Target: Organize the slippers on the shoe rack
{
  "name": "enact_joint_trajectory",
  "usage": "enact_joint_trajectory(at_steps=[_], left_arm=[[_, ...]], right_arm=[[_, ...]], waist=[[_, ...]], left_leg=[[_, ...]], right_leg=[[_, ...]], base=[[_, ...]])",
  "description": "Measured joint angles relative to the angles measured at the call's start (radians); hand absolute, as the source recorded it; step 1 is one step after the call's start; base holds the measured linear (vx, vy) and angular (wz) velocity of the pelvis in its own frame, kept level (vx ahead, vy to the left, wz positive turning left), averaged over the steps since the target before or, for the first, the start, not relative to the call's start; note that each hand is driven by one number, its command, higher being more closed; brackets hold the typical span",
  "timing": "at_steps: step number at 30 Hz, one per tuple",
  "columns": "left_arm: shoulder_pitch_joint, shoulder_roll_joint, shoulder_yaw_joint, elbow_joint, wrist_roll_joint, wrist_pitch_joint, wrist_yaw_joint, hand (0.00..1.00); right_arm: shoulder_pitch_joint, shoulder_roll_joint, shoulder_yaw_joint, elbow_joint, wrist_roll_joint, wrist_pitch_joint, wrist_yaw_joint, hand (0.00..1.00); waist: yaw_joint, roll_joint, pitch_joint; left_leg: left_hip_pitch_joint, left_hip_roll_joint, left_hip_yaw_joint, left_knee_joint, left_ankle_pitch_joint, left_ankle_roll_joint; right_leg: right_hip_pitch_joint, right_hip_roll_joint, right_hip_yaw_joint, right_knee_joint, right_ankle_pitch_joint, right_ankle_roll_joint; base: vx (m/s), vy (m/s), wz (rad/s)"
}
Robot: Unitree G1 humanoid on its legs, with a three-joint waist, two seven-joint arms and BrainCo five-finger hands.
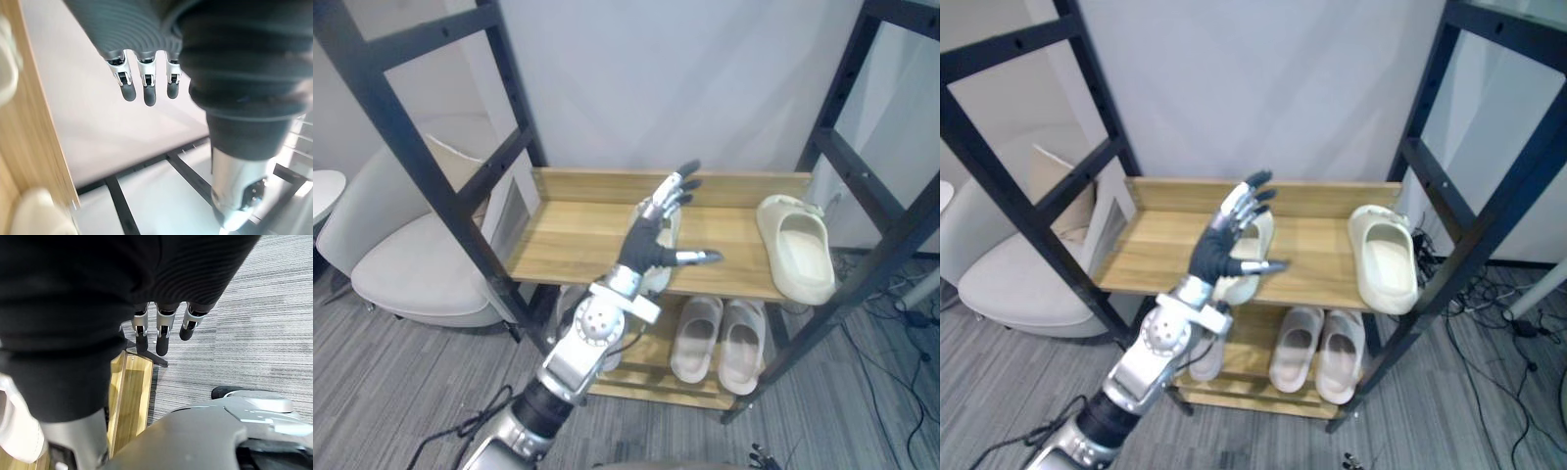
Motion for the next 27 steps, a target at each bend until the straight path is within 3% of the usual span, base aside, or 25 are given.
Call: enact_joint_trajectory(at_steps=[3,12,18,27], left_arm=[[-0.036,0.06,0.042,0.11,0.043,0.024,0.019,0.0],[-0.071,0.182,0.098,0.25,0.157,0.065,0.055,0.0],[-0.125,0.192,0.097,0.311,0.228,0.084,0.054,0.0],[-0.15,0.209,0.097,0.342,0.248,0.088,0.054,0.0]], right_arm=[[0.004,0.006,0.0,-0.025,0.0,0.007,0.005,0.0],[0.003,0.026,-0.002,-0.034,0.0,0.011,0.008,0.0],[0.002,0.026,-0.003,-0.034,0.0,0.01,0.01,0.0],[0.002,0.027,-0.022,-0.036,0.0,0.003,0.01,0.0]], waist=[[-0.016,-0.003,-0.002],[-0.023,-0.019,0.009],[-0.025,-0.018,0.01],[-0.036,-0.009,0.019]], left_leg=[[0.002,0.003,0.004,-0.004,0.0,0.0],[-0.003,0.003,0.023,-0.021,-0.001,0.0],[-0.014,0.002,0.02,-0.019,0.0,0.0],[-0.015,0.001,0.018,-0.02,0.0,0.0]], right_leg=[[0.0,0.003,0.001,-0.007,0.001,-0.002],[0.0,0.004,0.008,-0.048,0.02,-0.005],[-0.003,0.004,0.006,-0.061,0.027,-0.006],[-0.003,0.004,0.006,-0.073,0.034,-0.003]], base=[[0.03,-0.008,-0.04],[0.04,0.001,-0.05],[0.01,0.001,-0.01],[0.0,0.0,0.0]])
